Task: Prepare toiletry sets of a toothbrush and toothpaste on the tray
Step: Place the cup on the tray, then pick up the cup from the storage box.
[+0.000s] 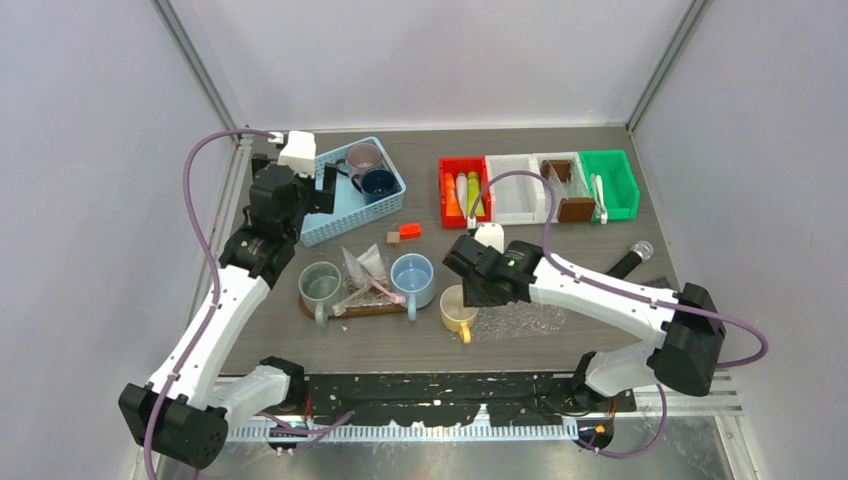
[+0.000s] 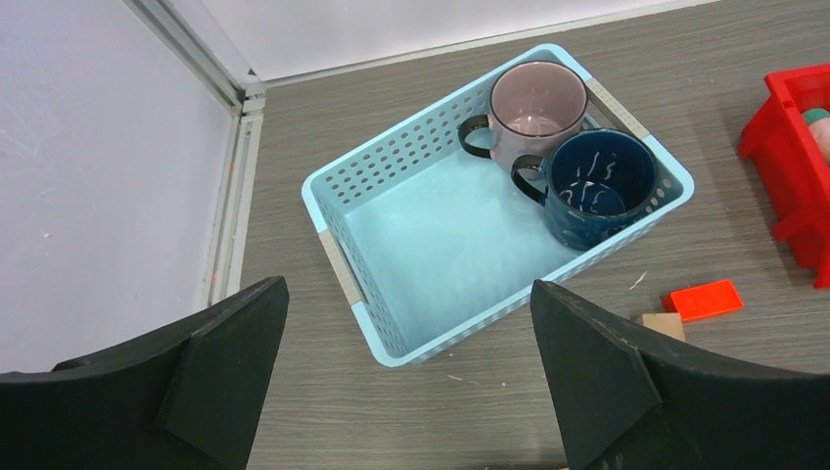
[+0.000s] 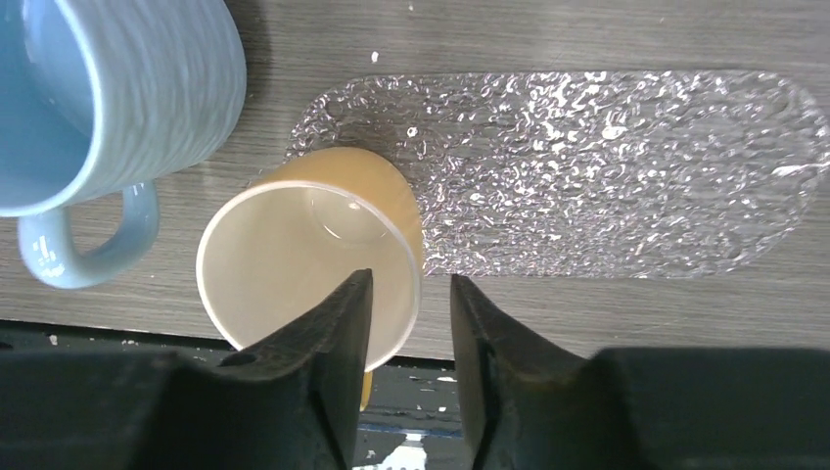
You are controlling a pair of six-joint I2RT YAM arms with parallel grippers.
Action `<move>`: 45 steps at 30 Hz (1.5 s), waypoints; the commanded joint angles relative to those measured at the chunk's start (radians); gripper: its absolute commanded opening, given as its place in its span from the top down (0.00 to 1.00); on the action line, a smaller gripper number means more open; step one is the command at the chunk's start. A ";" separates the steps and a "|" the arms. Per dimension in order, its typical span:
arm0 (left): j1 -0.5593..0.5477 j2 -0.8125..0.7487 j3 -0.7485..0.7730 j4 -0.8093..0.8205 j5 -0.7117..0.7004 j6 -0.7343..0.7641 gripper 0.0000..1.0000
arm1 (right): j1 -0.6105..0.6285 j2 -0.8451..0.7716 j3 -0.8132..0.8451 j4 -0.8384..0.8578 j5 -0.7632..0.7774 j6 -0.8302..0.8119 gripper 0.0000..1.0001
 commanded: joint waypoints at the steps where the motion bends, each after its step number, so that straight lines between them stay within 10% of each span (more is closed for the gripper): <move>1: 0.013 0.027 0.032 0.026 0.024 -0.041 0.02 | 0.005 -0.095 0.031 0.002 0.088 -0.001 0.54; 12: 0.048 0.304 0.254 -0.127 0.182 -0.103 0.01 | 0.002 -0.267 0.053 0.066 0.366 -0.121 0.28; 29: 0.054 0.914 0.772 -0.401 0.388 -0.002 0.58 | -0.011 -0.340 -0.060 0.235 0.538 -0.249 0.22; 45: 0.055 1.176 0.937 -0.401 0.404 0.025 0.67 | -0.042 -0.334 -0.104 0.267 0.540 -0.282 0.18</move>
